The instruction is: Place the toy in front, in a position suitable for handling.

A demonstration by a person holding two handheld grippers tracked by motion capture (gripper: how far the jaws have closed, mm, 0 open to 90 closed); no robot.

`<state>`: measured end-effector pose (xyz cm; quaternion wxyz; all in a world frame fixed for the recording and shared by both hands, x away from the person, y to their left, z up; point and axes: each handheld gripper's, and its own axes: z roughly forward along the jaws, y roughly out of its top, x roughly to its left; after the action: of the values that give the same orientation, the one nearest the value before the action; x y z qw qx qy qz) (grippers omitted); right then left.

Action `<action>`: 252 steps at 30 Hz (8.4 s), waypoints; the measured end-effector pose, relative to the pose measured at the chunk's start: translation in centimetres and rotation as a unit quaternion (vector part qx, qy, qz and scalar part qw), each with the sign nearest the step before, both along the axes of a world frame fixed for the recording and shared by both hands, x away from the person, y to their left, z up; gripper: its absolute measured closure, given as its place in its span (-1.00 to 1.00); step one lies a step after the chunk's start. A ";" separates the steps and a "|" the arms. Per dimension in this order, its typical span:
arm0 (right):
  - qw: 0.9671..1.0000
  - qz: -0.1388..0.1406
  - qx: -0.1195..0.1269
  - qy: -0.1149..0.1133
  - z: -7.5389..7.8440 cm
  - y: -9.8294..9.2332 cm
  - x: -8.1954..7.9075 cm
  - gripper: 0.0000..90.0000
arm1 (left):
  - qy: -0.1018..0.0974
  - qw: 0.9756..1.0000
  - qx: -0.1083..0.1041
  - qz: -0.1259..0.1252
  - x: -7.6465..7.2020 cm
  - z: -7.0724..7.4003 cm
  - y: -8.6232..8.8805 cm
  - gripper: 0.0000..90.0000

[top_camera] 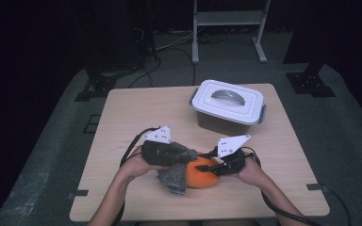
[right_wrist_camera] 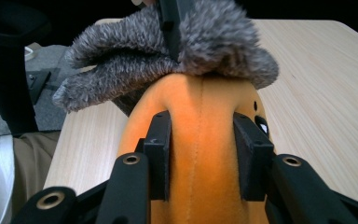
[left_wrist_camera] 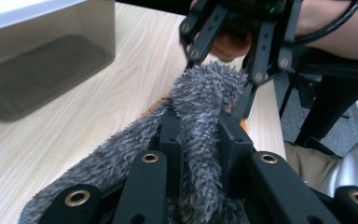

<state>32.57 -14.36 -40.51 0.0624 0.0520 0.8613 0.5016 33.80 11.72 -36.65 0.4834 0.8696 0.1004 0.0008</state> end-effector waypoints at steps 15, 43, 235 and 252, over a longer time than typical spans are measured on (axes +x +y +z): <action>1.000 0.007 -0.008 0.004 -1.4 -2.8 -0.3 0.34 | 0.012 1.000 0.010 0.004 0.5 -1.3 -0.4 0.65; 0.998 -0.045 -0.014 0.037 -0.6 -3.4 -0.6 0.20 | 0.013 1.000 -0.001 -0.007 0.4 -0.9 -2.6 0.63; 0.999 -0.028 -0.005 0.019 -0.1 -1.5 -0.2 -0.12 | 0.017 1.000 0.013 0.004 0.6 -1.1 -1.1 0.61; 1.000 -0.005 0.003 0.009 -1.2 -3.6 -0.4 0.16 | 0.033 0.999 0.010 0.014 0.8 -2.7 0.4 0.59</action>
<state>32.17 -17.93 -41.67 0.0569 0.0613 0.8599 0.5035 34.55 12.15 -39.32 0.4706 0.8727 0.1285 -0.0206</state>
